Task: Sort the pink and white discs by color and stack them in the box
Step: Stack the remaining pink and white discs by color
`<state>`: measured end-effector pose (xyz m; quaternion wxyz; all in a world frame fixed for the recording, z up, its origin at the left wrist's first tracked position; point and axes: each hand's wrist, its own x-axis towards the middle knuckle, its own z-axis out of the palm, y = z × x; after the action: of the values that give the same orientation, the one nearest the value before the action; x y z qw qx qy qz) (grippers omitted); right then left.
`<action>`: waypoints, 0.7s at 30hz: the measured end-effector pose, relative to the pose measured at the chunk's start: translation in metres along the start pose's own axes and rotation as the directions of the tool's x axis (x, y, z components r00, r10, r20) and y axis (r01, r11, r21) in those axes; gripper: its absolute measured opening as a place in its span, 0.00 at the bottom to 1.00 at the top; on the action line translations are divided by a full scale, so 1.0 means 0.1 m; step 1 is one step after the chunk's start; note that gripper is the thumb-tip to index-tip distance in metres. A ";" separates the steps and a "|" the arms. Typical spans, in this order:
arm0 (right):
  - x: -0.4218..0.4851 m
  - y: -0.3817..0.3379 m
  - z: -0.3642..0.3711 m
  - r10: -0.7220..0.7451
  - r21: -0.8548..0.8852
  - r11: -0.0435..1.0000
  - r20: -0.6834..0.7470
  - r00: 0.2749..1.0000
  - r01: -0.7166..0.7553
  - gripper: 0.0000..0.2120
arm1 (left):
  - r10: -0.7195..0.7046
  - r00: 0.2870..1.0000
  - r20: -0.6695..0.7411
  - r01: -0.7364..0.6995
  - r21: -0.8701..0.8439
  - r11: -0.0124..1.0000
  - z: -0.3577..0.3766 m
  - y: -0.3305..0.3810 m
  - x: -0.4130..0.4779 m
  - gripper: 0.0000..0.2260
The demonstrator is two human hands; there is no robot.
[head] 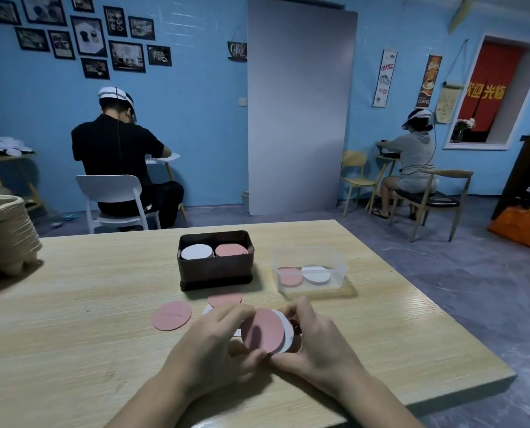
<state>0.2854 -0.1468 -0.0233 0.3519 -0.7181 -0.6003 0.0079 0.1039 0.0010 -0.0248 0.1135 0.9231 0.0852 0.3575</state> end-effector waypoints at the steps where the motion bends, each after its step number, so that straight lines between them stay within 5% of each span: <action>1: 0.00 0.00 0.00 -0.003 0.007 1.000 0.004 1.000 0.003 0.31 | 0.012 1.000 0.010 -0.012 -0.004 1.000 0.02 -0.01 0.00 0.21; 7: 0.01 -0.01 -0.02 -0.142 -0.041 0.989 0.018 0.990 0.143 0.24 | 0.104 0.994 0.036 -0.105 0.018 0.994 0.11 -0.01 0.05 0.21; 12: -0.02 0.04 -0.02 -0.153 -0.029 0.988 -0.006 0.988 0.153 0.28 | -0.021 0.996 0.091 0.028 -0.072 0.997 0.02 -0.02 -0.03 0.18; 21: -0.03 -0.01 -0.05 -0.214 -0.032 0.977 -0.052 0.975 0.213 0.21 | -0.114 0.987 0.117 0.133 -0.169 0.977 0.10 -0.07 -0.11 0.17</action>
<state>0.2860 -0.1519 -0.0199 0.3579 -0.6539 -0.6641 -0.0576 0.1018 0.0040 -0.0407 0.2212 0.9201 0.1044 0.3060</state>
